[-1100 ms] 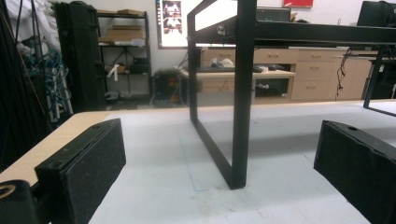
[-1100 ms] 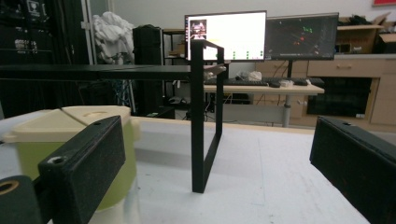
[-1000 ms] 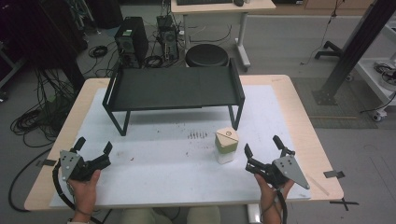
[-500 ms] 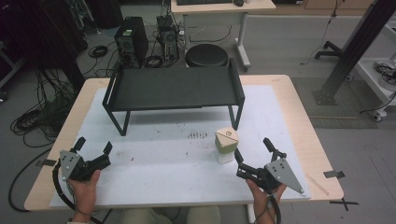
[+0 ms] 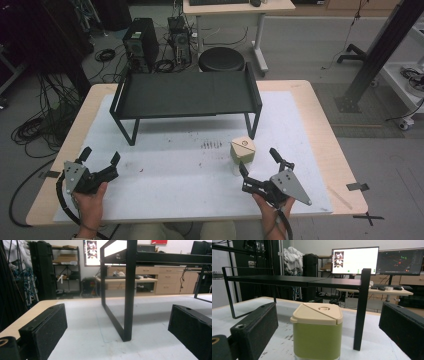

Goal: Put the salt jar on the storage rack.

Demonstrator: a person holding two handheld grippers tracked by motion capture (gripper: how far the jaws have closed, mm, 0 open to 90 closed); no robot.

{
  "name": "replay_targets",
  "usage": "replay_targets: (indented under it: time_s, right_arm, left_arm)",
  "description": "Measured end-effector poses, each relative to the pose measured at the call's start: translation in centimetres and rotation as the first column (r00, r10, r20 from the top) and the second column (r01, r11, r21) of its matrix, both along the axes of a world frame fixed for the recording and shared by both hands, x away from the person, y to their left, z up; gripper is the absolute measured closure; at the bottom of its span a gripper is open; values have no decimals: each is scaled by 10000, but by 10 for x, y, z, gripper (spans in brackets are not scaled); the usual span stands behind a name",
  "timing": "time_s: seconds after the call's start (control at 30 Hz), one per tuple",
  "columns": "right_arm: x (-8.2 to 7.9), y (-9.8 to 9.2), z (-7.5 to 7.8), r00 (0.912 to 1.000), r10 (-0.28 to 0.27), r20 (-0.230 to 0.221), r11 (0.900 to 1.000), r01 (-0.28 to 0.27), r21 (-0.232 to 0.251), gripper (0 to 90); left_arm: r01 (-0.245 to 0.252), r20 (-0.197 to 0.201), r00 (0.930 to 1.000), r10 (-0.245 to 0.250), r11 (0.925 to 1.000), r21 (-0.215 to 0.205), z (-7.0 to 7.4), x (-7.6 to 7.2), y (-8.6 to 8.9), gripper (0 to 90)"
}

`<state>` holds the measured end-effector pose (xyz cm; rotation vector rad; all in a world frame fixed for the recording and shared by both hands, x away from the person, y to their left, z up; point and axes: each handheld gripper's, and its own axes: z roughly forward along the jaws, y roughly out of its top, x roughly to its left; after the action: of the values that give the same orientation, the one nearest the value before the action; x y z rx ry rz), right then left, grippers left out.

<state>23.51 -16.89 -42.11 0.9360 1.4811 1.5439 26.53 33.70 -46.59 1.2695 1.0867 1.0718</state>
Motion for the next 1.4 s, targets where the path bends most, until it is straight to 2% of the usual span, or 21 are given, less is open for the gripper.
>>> replay_targets:
  time_s: [0.37, 0.83, 1.4]
  right_arm:
    - [1, 10, -5, 9998, -80, -163, 9999, 79, -103, 23]
    - [8, 24, -22, 9989, -416, -225, 9988, 410, -250, 19]
    - [21, 27, -41, 9973, -362, -638, 9992, 351, -170, 14]
  left_arm:
    - [37, -7, 10000, -37, 10000, 0, 0, 0, 0, 24]
    - [62, -1, 10000, -62, 10000, -1, 0, 0, 0, 24]
    - [78, 1, 10000, -78, 10000, -5, 0, 0, 0, 24]
